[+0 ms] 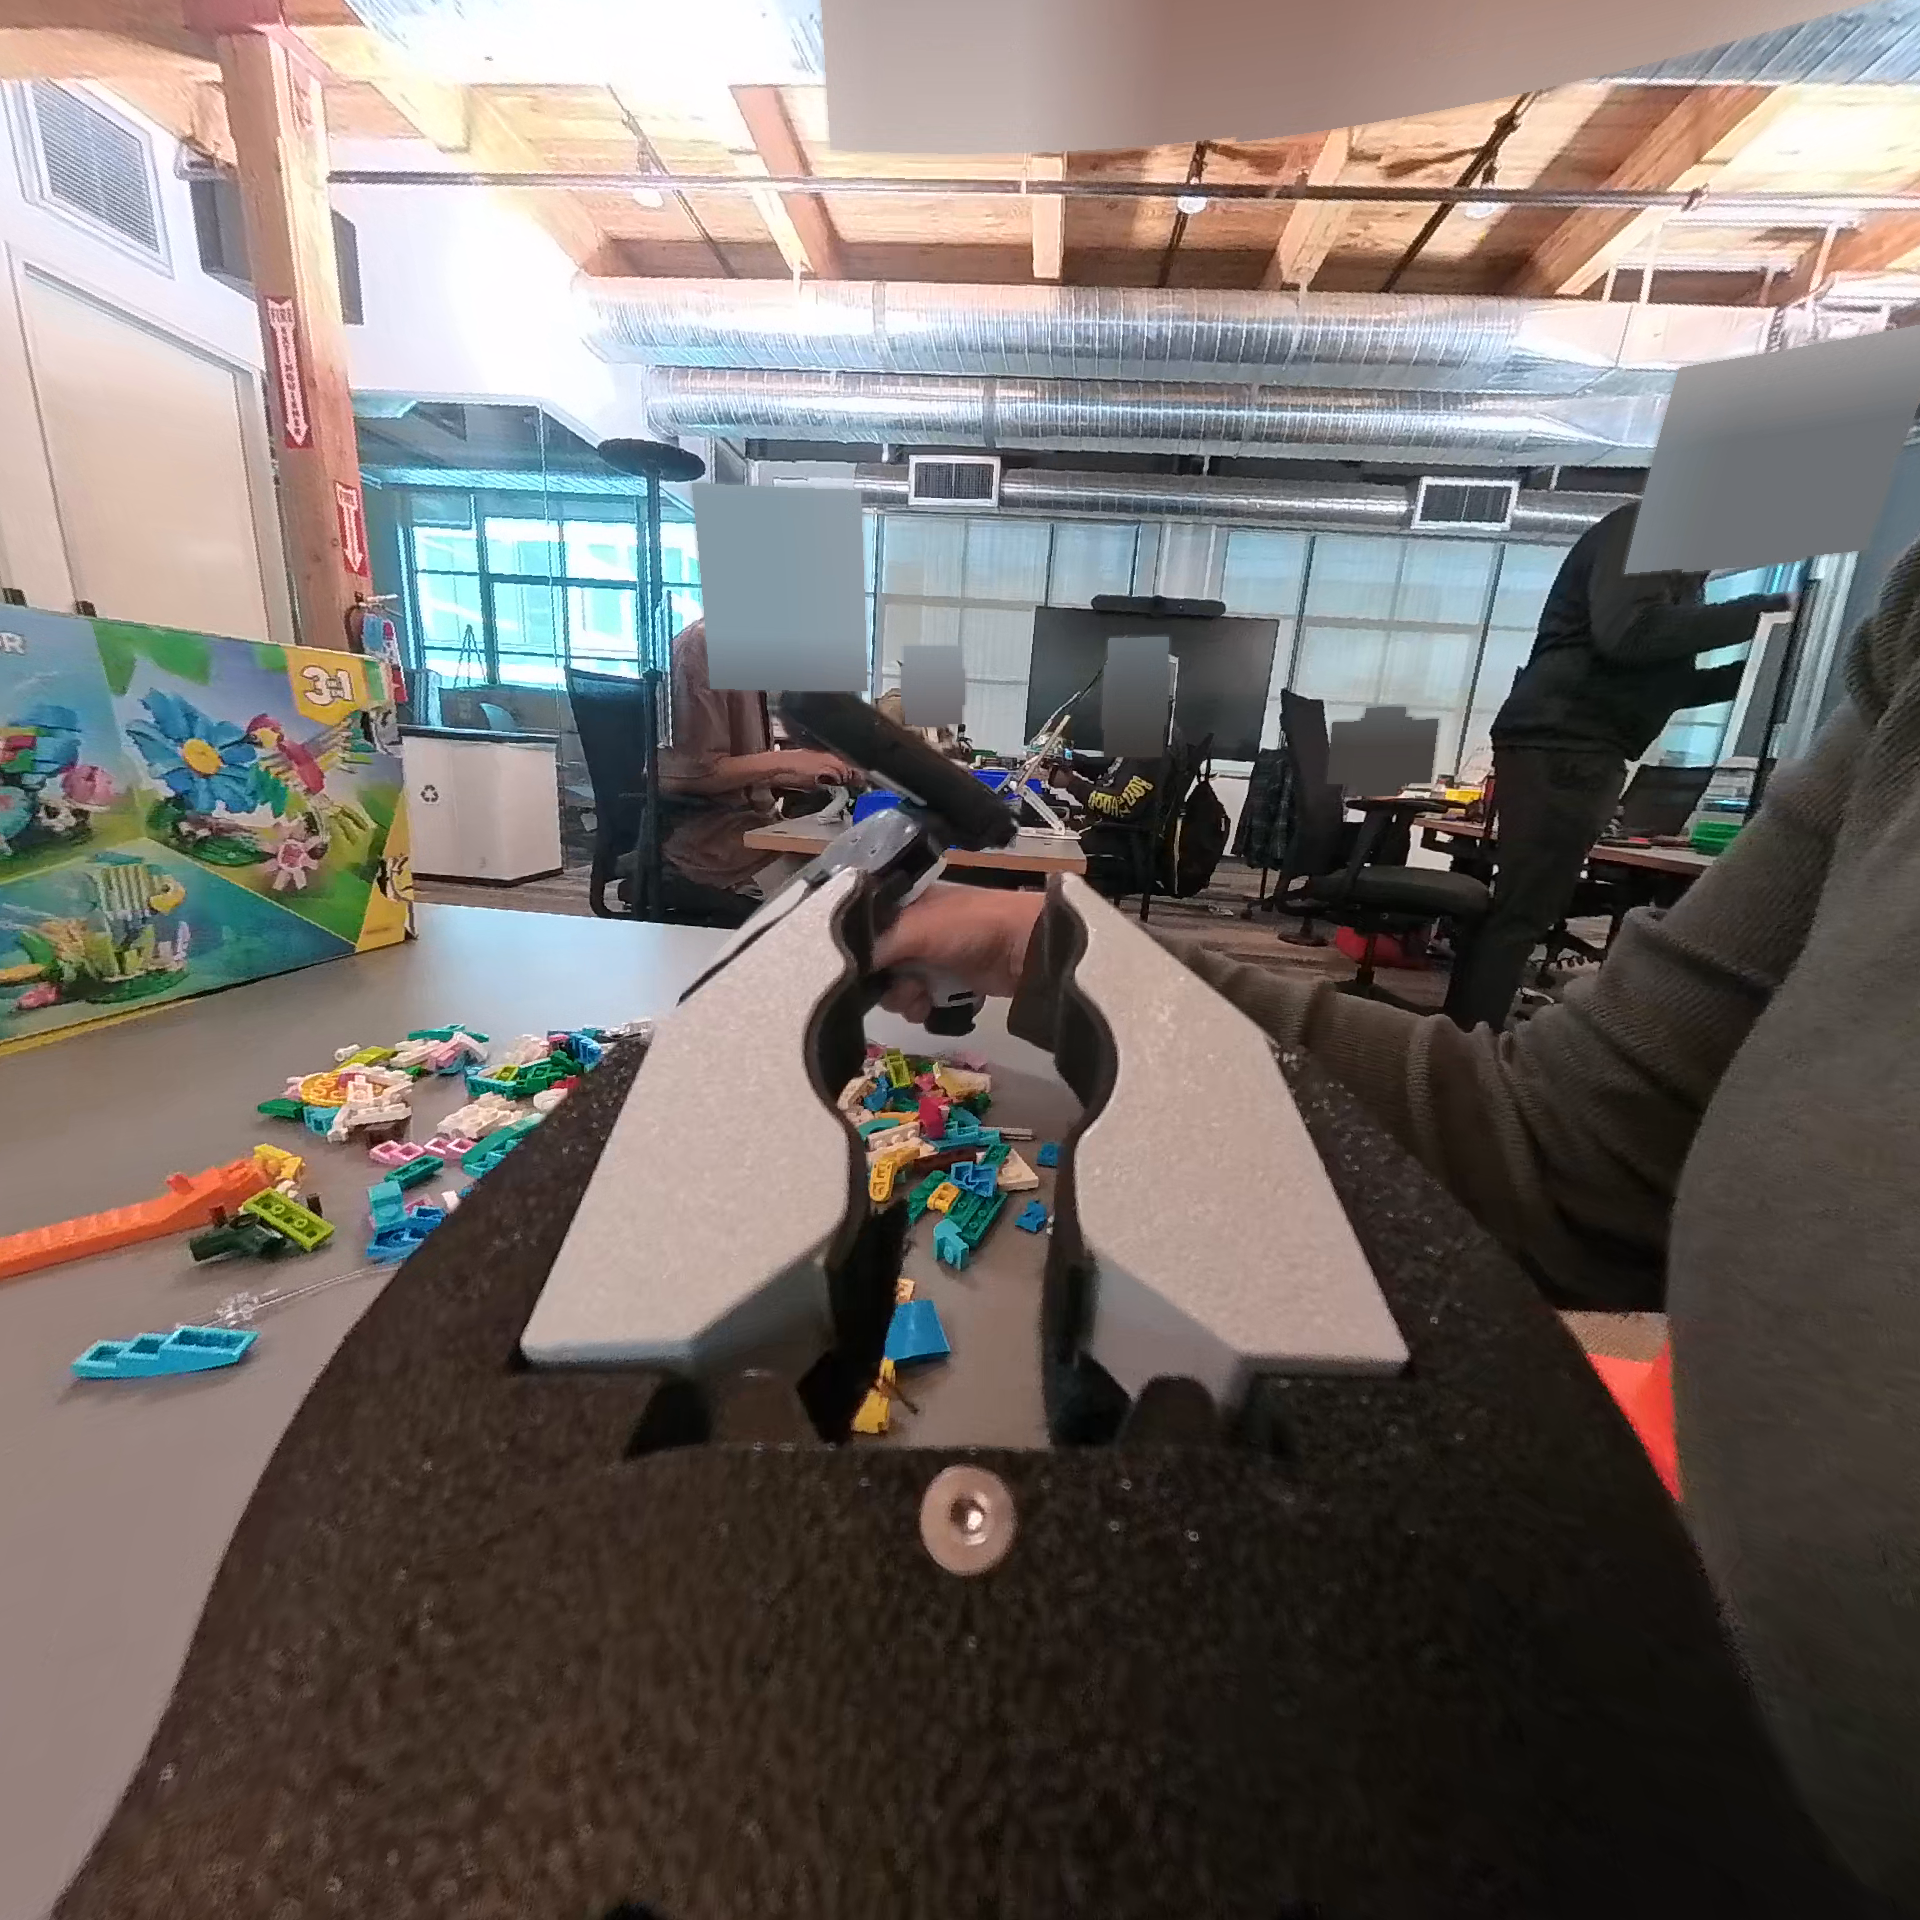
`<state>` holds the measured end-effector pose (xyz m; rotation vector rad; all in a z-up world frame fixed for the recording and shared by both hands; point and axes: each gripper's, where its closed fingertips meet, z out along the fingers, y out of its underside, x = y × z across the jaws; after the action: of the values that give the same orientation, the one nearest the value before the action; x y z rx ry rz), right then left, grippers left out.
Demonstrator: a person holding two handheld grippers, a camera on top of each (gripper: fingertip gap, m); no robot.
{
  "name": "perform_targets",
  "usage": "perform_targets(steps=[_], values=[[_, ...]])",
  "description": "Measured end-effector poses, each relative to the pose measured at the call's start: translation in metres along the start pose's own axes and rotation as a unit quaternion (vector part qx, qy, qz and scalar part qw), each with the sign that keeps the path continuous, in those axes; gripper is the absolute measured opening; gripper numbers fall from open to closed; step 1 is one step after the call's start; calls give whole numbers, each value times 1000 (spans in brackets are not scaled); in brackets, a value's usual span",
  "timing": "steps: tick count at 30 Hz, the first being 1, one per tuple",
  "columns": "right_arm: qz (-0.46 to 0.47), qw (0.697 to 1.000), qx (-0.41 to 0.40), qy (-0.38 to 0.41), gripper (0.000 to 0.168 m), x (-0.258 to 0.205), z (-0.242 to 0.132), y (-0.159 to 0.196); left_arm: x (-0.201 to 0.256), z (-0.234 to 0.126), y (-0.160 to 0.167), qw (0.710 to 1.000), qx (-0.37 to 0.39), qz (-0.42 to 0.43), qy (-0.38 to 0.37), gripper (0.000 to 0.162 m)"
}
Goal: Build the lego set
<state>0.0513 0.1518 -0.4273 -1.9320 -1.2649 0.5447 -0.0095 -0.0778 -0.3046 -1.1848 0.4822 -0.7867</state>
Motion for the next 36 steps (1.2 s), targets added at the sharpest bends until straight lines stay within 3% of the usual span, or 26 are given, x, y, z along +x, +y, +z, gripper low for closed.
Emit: perform_targets(steps=[3,8,13,21,26,36], values=[[-14,1000,-20,5,23,-1,7,6,-1,0,0,1000,1,-7,0,30],[-7,1000,-3,9,7,2,6,1,-1,-1,0,1000,0,-7,2,30],[14,1000,10,8,6,5,6,-1,2,-1,0,1000,-2,0,6,30],[3,998,-17,65,7,22,3,8,4,-1,1,1000,-5,6,10,29],[12,999,26,35,20,10,-3,-7,4,-1,1,1000,-5,7,10,29],[32,999,-18,3,16,-2,10,6,6,1,3,1000,-8,14,12,28]])
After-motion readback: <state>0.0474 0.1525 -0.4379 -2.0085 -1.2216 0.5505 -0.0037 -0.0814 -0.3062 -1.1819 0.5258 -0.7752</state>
